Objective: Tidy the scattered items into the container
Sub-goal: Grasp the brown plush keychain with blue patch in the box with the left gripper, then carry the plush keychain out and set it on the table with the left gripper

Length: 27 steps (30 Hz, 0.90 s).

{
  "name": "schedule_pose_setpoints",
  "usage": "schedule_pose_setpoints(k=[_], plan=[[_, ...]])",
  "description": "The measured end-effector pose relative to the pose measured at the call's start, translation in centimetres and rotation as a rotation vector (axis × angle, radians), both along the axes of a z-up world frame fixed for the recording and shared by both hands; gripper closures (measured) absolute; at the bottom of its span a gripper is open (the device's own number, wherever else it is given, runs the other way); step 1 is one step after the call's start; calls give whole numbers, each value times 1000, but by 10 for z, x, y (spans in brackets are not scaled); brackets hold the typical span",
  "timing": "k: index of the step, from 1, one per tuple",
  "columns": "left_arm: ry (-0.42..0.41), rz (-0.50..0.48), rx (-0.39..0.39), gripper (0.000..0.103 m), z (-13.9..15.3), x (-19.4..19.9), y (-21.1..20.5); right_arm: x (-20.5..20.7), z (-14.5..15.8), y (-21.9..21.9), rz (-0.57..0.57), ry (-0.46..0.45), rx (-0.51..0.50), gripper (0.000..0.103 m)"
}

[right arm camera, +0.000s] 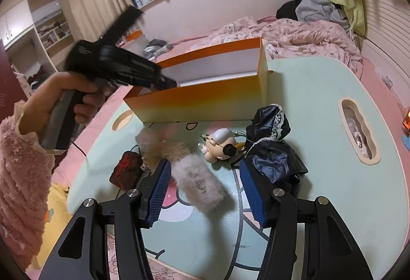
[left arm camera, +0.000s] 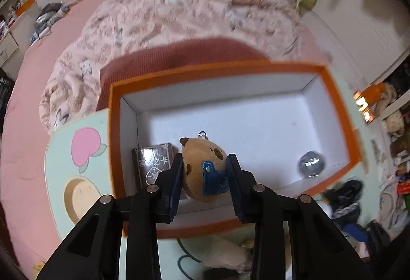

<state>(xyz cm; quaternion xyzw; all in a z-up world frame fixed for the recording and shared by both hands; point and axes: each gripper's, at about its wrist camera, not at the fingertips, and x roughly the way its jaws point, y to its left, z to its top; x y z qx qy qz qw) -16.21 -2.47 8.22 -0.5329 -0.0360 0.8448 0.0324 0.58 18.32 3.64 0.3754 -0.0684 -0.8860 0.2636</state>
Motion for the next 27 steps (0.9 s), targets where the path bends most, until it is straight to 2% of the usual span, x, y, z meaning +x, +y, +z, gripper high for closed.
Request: schedule_pose_setpoints(k=[4,8,10,12,15,17,20,24,27], plan=[[116,-53,87,69,34,33,5,0,-1,0,-2,-7,1,48],[171,-107,167,69,41,78,5,-1,-1,1,-6,-11,1,48],[188,-113,185,69,35,100,2,-1,-1,0,-5,-14,5,48],[212,-79,200,69,26,119,-8,-1,-1,0,-2,-14,10,48],[271,68,154,69,8,140,-32,-1,-1,0,-4,-13,13,48],[263,142,170,68,-8,149,-47,-1,-1,0,-2,-15,13,48],[224,172,231,68,-32,152,-58,0,0,-1,-2,-14,17,48],[200,192,236,68,-56,158,-55,1,1,0,-10,-9,18,48],[226,183,251,68,-60,164,-47,2,1,0,-12,-8,19,48]])
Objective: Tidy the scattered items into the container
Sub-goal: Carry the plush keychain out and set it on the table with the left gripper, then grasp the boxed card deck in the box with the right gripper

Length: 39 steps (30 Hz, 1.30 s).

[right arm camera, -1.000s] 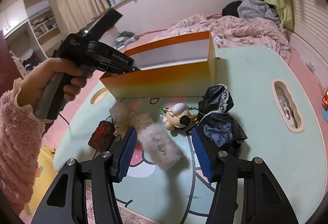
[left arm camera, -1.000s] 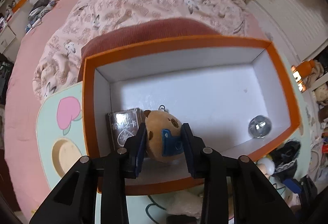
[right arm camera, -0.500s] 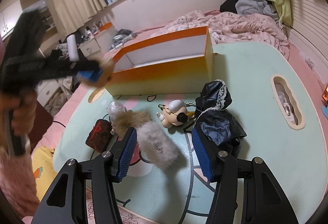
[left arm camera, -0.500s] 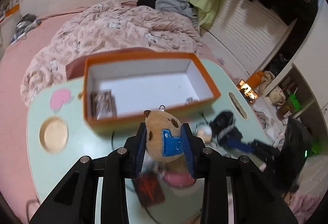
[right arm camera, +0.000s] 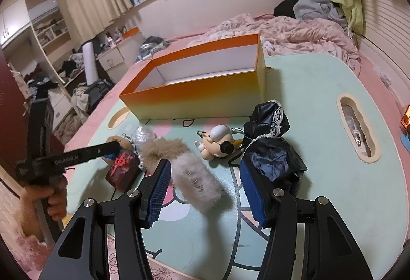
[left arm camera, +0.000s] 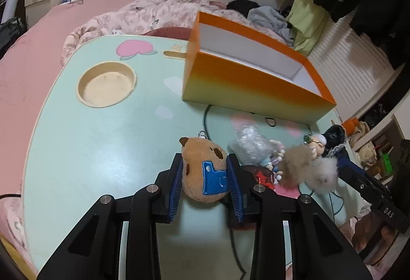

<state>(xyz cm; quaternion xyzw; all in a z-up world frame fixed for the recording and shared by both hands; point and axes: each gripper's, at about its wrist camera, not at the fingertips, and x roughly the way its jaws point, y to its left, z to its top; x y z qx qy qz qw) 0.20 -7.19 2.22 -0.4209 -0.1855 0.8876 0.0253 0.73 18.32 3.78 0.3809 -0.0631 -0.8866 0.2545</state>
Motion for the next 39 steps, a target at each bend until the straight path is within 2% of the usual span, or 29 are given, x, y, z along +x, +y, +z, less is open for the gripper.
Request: schedule_pose_setpoints(k=[3,5,6,7,9,11,14,17,19,22,27,31,37,39], plan=[[10,-46,10,68,0,4,13,-1,3,-2,9,3,4,48],[34,-61,15,63,1,4,21,-5,14,-4,15,26,6,48],[47,-59,14,53,1,4,23,-9,23,-5,17,42,0,48],[64,-49,10,36,2,6,24,-14,33,-8,23,54,-11,48],[119,-5,3,27,3,12,20,-30,57,-19,56,43,-43,46],[175,28,-4,27,6,19,15,-59,76,-41,96,-23,-56,41],[194,36,-32,27,3,23,10,-112,82,-91,145,-162,-15,41],[195,53,-50,27,-7,24,5,-166,54,-150,196,-338,114,42],[179,55,-15,27,-14,24,0,-190,30,-176,191,-419,189,44],[188,64,22,27,-15,25,-7,-207,12,-195,185,-433,243,47],[199,76,68,27,-19,26,-13,-213,-3,-210,218,-479,244,47],[199,73,66,27,-18,27,-13,-211,-9,-218,226,-449,306,46],[203,75,74,27,-18,29,-12,-218,-4,-191,140,-456,348,46],[203,75,72,27,-17,29,-12,-223,0,-178,105,-455,333,46]])
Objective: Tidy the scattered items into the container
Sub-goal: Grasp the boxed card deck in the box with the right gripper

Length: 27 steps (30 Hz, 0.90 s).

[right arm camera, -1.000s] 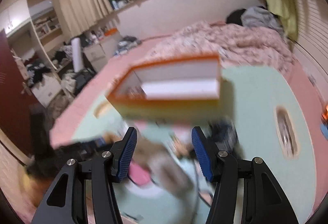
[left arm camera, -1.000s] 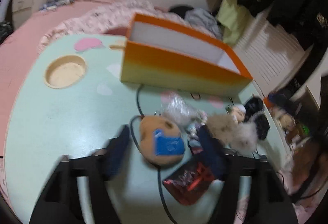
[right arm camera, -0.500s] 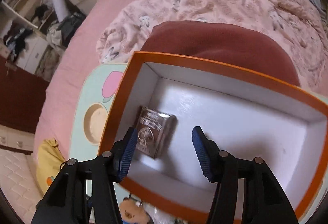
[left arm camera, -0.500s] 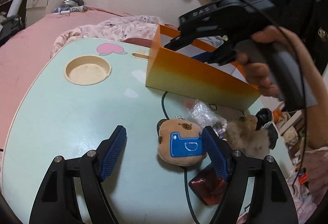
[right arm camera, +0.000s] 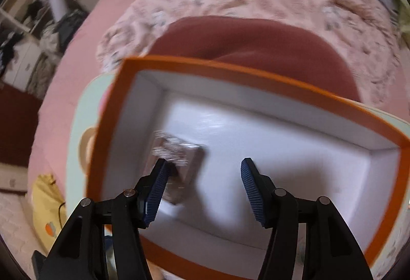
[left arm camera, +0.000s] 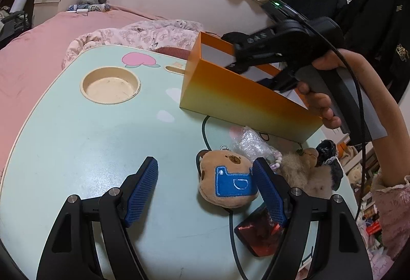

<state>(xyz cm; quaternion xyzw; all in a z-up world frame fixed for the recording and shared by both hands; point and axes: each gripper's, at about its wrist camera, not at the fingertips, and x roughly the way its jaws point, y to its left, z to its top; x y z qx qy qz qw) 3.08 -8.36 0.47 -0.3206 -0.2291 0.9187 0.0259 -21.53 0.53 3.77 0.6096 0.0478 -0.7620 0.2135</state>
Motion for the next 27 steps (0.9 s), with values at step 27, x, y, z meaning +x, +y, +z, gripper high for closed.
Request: schedule_pose_setpoints(k=[27], plan=[[6,1,9,27,0,2,1,55,74,55,44,190,-224,60]])
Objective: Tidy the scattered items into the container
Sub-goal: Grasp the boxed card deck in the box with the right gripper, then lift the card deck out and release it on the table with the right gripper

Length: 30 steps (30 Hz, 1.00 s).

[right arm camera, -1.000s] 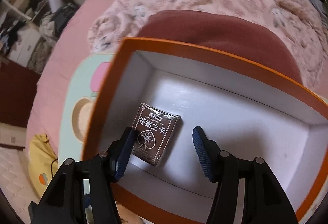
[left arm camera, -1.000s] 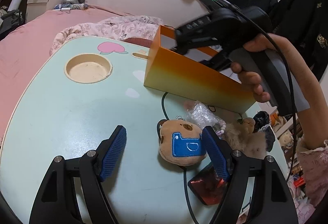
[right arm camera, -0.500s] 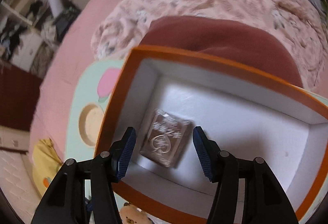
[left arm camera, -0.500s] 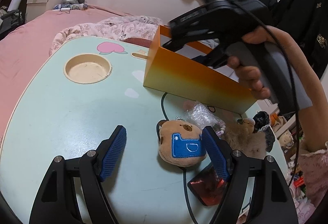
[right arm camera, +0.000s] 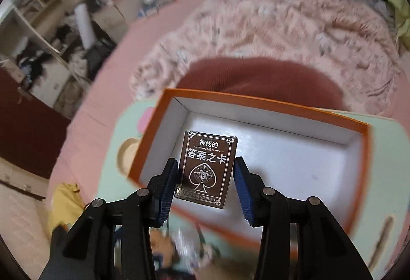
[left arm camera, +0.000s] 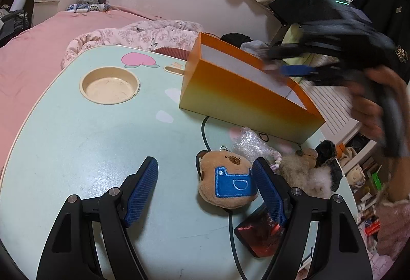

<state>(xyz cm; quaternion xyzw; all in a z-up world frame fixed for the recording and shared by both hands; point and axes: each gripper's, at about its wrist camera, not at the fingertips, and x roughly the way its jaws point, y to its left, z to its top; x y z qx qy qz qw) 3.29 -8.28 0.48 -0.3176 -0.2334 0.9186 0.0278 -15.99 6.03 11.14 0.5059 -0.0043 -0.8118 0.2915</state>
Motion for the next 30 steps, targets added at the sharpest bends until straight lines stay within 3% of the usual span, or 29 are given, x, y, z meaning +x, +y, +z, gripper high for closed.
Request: schedule_pose_setpoints(k=[4,9,13,17,20,23,26,28,30], plan=[[-11,3,-35,27,1,-3,5,54,10,38,41,51,-28,60],[-22,0,-77,27,2,-5,11,111,-28,57,104,-4,-22,59],[-23,2,-79,27,2,-4,11,150,-49,55,167,20,51,59],[-26,2,-88,26,1,-4,11,157,-79,53,184,-30,125,59],[-23,2,-83,26,1,-4,10,148,-91,55,140,-14,161,59],[-9,10,-72,26,2,-1,7,148,-84,59,112,39,134,58],[21,19,-60,26,6,3,4,153,-61,81,66,111,5,58],[26,25,-70,26,11,4,4,153,-43,101,4,177,-46,53],[18,23,-95,26,24,1,6,147,-22,118,-76,243,-16,42]])
